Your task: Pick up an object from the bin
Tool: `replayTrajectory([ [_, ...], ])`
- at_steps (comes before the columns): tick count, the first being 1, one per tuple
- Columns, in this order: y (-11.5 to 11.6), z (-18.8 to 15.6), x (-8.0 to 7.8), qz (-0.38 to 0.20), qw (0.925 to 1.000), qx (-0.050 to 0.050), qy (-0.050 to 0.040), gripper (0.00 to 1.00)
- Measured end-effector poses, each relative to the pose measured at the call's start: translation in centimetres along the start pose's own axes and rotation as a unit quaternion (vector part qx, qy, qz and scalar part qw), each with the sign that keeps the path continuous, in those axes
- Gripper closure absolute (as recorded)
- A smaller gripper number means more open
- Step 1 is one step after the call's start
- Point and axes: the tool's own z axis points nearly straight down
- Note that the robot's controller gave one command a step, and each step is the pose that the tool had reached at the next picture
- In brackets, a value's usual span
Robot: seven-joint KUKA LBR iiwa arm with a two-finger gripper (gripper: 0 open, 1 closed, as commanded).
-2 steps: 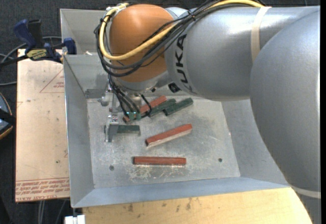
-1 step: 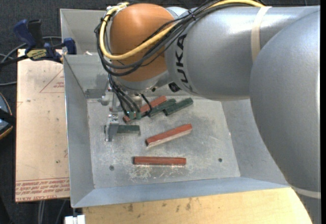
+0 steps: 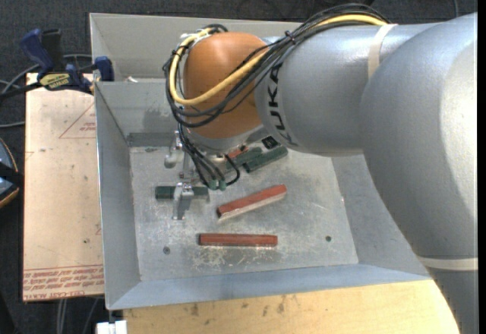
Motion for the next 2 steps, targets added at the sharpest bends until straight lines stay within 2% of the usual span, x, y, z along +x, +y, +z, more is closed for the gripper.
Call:
replayTrajectory([
  [1,-3.1,3.9,-0.4,-0.038,0.9993,0.002,0.0039,0.00],
  [2,-2.2,7.6,-2.2,0.003,1.0000,-0.001,-0.0013,1.00],
])
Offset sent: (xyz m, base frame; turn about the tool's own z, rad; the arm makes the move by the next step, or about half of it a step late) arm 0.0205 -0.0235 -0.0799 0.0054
